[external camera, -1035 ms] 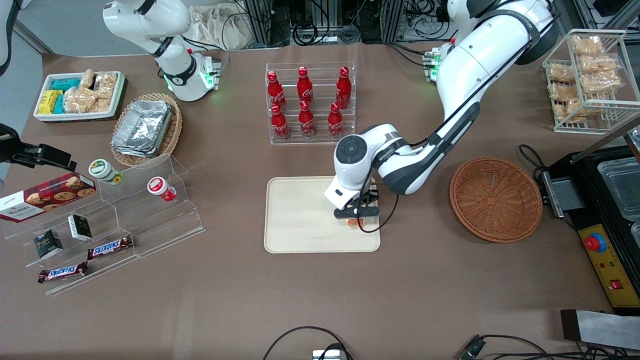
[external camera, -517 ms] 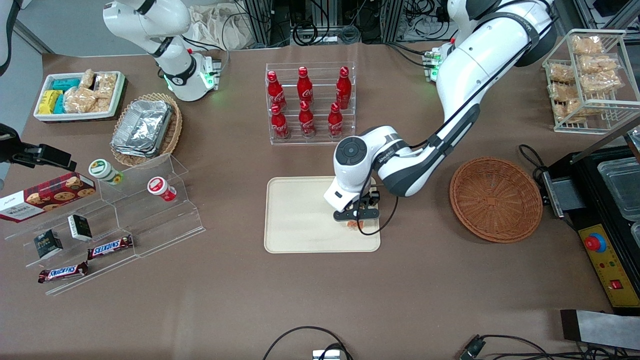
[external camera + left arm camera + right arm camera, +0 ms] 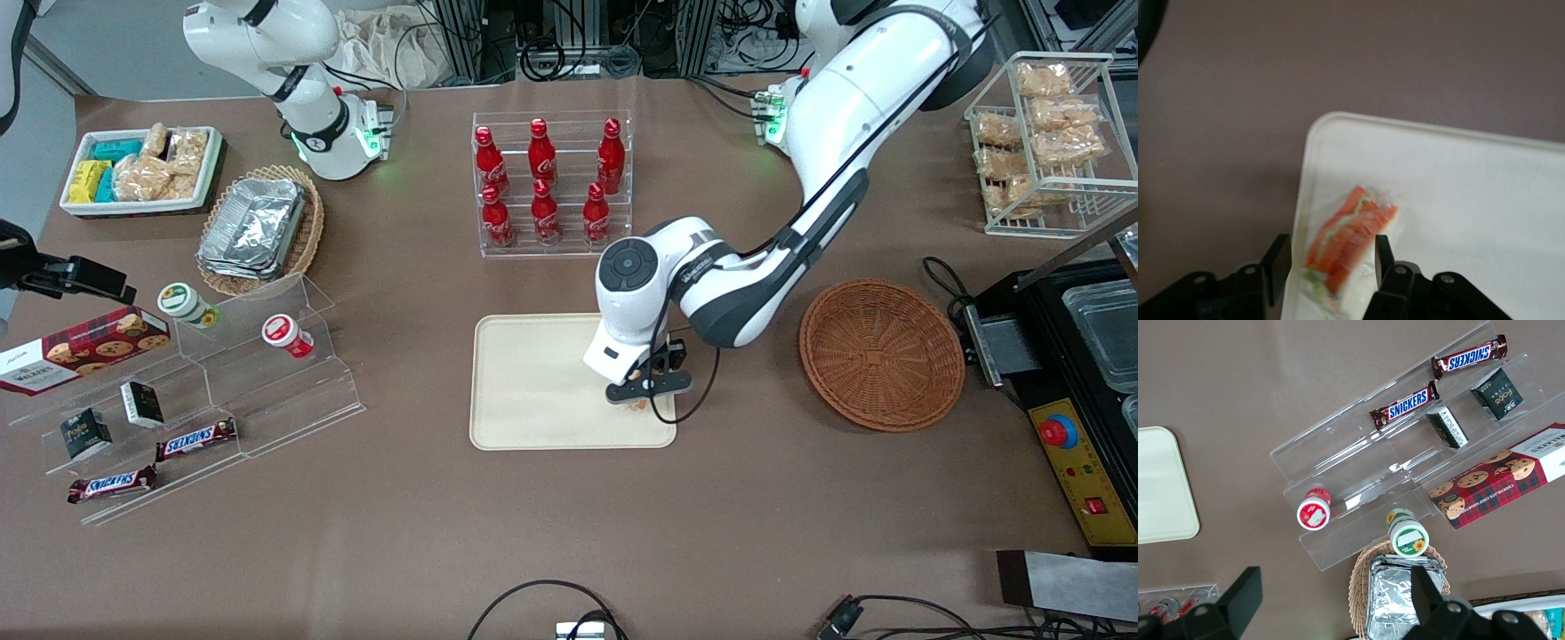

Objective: Place sandwich from basket to tray

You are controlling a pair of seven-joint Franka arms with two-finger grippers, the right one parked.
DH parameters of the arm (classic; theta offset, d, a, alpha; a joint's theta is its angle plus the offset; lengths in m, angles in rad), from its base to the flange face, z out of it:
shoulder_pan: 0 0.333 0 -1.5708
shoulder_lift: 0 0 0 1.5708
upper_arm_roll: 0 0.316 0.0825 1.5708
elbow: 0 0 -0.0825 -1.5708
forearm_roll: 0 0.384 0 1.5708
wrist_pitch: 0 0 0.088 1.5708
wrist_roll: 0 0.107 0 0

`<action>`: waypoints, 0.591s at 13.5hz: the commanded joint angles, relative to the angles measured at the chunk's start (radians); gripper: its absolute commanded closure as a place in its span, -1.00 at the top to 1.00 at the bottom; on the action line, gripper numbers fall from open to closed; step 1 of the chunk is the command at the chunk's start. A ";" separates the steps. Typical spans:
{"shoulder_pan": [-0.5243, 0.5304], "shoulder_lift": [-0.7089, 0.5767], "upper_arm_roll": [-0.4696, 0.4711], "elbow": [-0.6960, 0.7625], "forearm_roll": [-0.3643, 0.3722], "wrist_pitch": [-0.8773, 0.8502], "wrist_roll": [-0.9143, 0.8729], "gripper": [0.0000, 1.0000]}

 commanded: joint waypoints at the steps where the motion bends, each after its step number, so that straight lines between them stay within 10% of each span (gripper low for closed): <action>1: 0.017 -0.069 0.001 0.066 -0.053 -0.096 -0.035 0.57; 8: 0.139 -0.152 -0.003 0.106 -0.109 -0.158 -0.020 0.58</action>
